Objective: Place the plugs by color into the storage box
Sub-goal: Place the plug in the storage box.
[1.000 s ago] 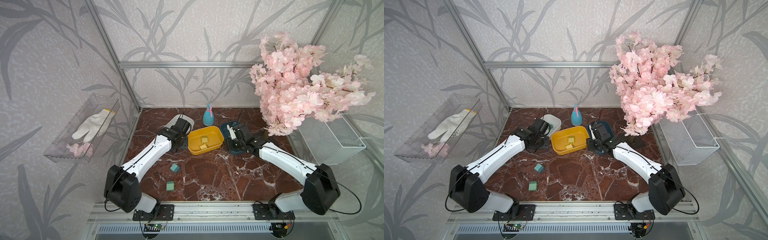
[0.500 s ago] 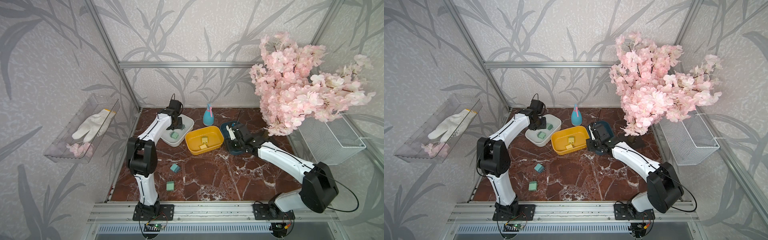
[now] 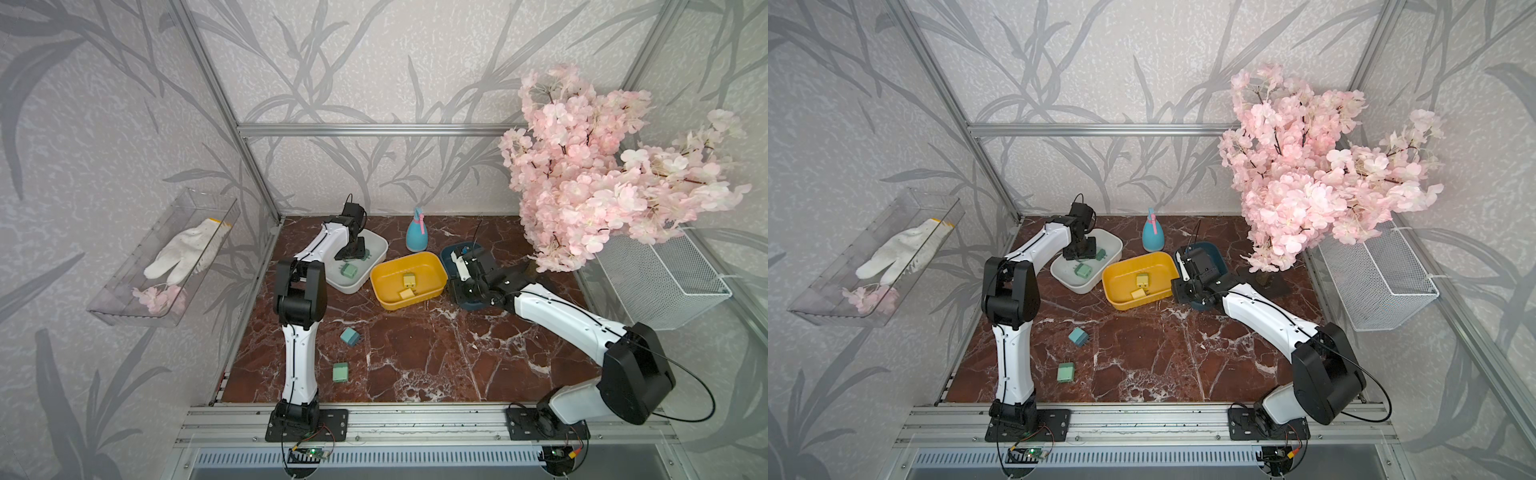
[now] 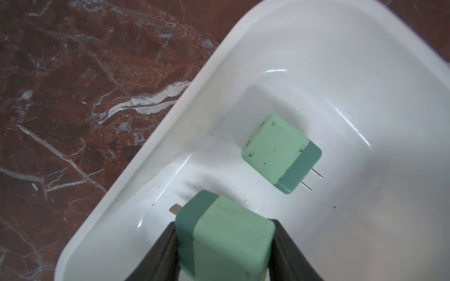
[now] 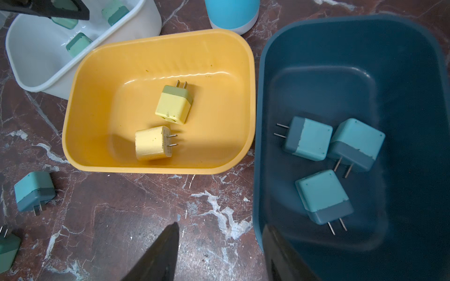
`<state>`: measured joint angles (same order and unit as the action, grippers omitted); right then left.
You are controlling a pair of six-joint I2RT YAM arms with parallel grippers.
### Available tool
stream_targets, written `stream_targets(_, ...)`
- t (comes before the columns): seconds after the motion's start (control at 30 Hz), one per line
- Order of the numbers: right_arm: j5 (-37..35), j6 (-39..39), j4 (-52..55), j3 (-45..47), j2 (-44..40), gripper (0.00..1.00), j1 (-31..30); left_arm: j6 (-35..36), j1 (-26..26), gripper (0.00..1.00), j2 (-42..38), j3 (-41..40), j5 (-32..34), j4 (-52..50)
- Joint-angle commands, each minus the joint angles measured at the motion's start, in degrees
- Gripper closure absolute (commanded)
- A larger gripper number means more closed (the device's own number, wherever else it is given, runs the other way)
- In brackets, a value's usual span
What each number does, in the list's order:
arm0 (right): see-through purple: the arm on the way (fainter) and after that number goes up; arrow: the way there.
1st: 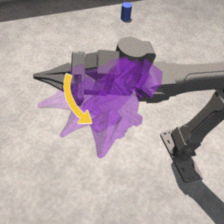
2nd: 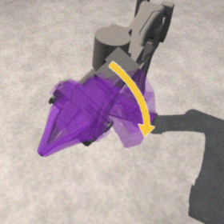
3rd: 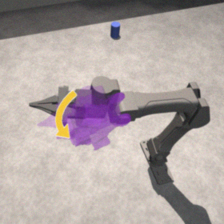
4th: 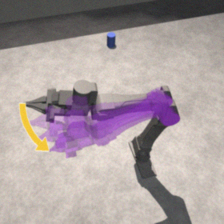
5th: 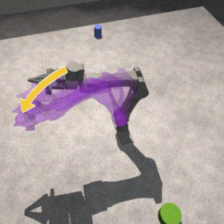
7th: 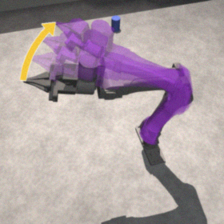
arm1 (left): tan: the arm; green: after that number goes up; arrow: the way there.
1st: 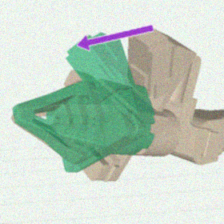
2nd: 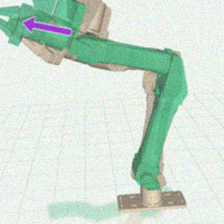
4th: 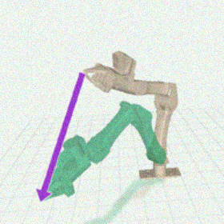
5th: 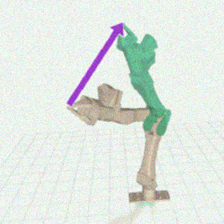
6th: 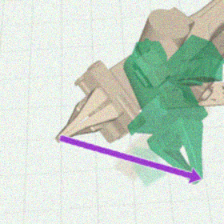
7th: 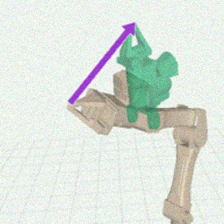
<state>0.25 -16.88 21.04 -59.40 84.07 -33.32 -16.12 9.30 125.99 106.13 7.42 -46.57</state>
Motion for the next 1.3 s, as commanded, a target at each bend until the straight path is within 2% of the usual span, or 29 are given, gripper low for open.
stream_targets(0.0,1.2,-0.3,0.2,-1.7,0.9,0.40,-0.2,0.5,-0.6,0.48,0.8,2.1,0.4,-1.2)
stream_targets(0.17,2.9,-1.7,-0.6,-1.6,1.7,0.40,-0.3,-0.6,-0.8,0.44,1.3,1.5,0.0,-0.5)
stream_targets(0.4,2.6,-1.9,0.5,-3.2,2.7,0.40,-0.5,-1.2,-0.7,0.28,1.1,1.1,0.7,-0.9)
stream_targets(0.67,2.2,-1.7,2.0,-4.9,2.9,0.40,-2.8,-1.6,-0.7,0.27,-1.2,0.4,0.5,-0.5)
stream_targets(0.83,1.2,-0.6,4.4,-7.4,2.4,0.40,-6.1,-3.1,-0.8,0.27,-5.5,-0.5,-0.8,-1.0)
stream_targets(1.0,1.7,0.4,3.6,-8.3,1.3,0.40,-12.4,-5.6,-0.7,0.27,-15.9,-9.5,-3.0,0.4)
stream_targets(1.27,11.2,7.1,-8.6,-4.5,0.7,0.40,-24.4,-7.2,-0.7,0.26,-36.5,-32.7,-8.4,2.0)
